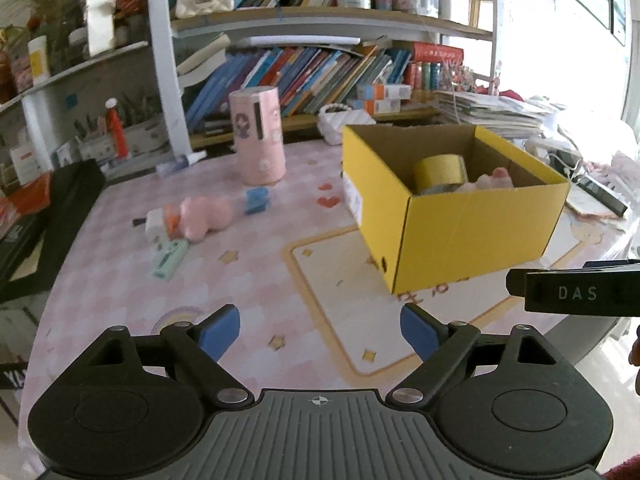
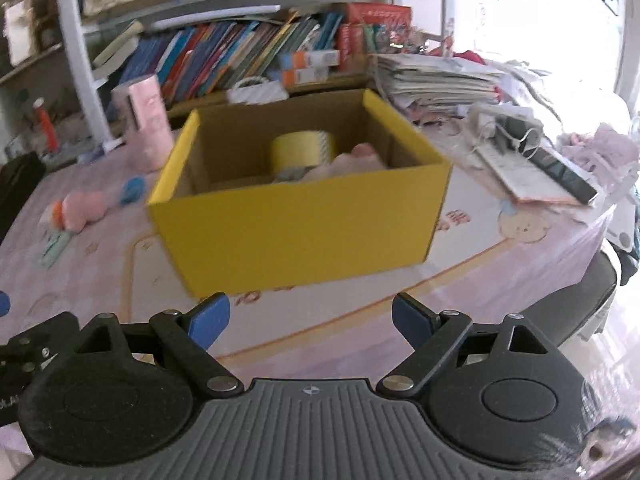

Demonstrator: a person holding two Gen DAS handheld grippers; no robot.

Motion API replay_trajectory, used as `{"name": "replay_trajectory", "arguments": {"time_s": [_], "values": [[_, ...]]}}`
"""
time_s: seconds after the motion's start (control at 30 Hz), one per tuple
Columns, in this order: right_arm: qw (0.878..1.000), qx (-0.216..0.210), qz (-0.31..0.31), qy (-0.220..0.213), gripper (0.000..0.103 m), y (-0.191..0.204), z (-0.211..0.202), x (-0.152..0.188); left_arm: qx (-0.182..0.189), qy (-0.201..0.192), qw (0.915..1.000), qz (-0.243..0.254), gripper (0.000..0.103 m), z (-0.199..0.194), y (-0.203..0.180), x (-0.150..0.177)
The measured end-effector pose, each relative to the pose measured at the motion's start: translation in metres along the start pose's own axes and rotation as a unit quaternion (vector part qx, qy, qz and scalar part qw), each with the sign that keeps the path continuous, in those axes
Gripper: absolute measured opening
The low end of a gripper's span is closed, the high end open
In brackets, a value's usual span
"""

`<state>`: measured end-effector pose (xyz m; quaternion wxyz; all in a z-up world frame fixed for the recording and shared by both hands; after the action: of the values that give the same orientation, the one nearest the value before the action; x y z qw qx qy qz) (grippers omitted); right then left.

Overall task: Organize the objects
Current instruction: 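Withdraw both open tools from the yellow box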

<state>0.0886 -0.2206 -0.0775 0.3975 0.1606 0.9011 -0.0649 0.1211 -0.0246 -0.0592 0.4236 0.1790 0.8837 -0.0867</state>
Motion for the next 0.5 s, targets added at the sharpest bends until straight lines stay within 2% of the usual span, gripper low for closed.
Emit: {"name": "replay_trajectory", "arguments": {"time_s": [0.5], "values": [[0.998, -0.050, -0.030, 0.019, 0.091, 0.045, -0.023, 0.032, -0.024, 0.009, 0.9995, -0.020, 0.091, -0.035, 0.026, 0.032]]}}
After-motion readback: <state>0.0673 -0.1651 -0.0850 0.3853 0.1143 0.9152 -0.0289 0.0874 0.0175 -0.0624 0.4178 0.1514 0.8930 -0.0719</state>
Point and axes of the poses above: each gripper's, at about its wrist camera, not at the fingertips, and z roughly the way its jaws point, y to its left, x to its underside, the point moved 9 cm from there along z, roughly the way its jaws point, and after that the axes turned 4 degrees about x, right-handed, at the moved point
